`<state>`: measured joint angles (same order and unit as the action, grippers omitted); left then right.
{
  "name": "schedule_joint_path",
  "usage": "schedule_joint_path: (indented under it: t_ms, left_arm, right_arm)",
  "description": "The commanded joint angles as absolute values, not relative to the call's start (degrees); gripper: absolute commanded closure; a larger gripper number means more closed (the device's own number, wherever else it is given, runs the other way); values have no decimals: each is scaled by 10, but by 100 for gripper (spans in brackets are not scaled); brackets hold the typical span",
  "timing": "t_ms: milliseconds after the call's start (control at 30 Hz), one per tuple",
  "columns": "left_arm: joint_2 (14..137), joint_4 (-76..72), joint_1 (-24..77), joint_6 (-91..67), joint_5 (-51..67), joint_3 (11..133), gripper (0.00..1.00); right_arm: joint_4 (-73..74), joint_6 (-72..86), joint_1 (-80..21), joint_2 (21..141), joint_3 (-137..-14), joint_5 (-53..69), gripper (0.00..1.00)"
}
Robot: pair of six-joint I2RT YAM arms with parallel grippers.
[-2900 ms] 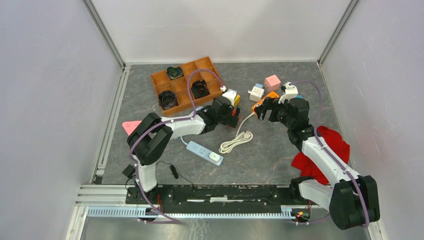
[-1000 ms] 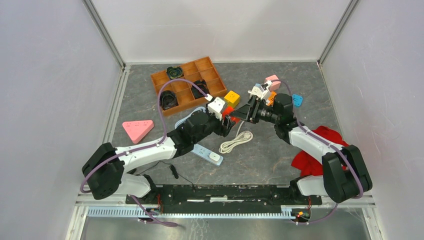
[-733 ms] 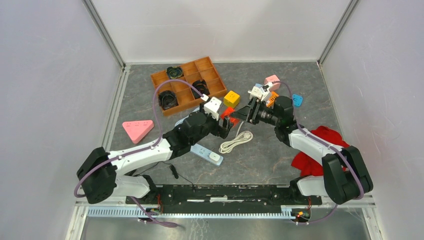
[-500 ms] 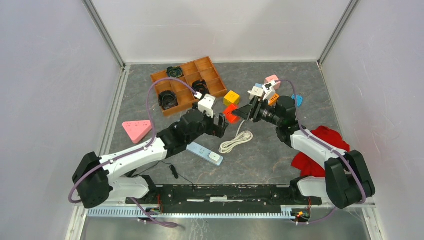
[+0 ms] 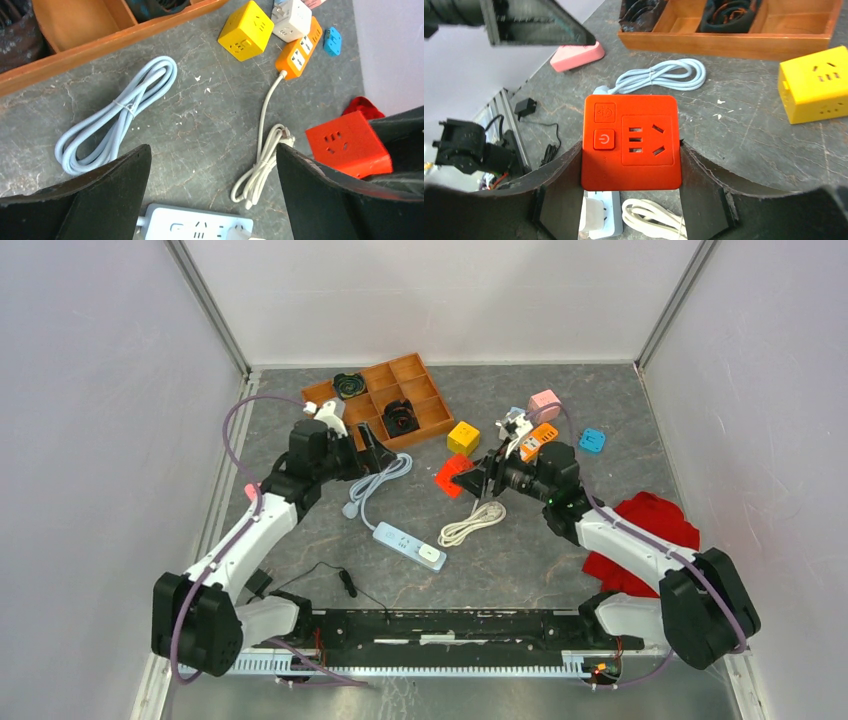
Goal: Insert the plug
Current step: Insert the plug into the socket.
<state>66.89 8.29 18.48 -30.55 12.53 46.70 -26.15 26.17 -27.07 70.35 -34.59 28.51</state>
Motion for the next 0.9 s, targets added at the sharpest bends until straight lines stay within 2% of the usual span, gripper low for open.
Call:
schedule_joint_path:
  t_ms: [0, 200, 500, 867]
  left_arm:
    - [673, 89, 114, -354, 256, 463, 0]
    - [663, 70, 32, -351, 284, 409, 0]
    - [660, 71, 28, -334, 301, 390, 2]
    - [658, 56, 27, -345, 329, 380, 2]
  right_arm:
    - [-283, 189, -314, 698, -363, 250, 63]
    - [-283, 134, -387, 712, -379, 203, 65]
    - [-290, 62, -515, 759, -404, 131, 66]
    - [-305, 4, -606, 834, -412, 61, 67]
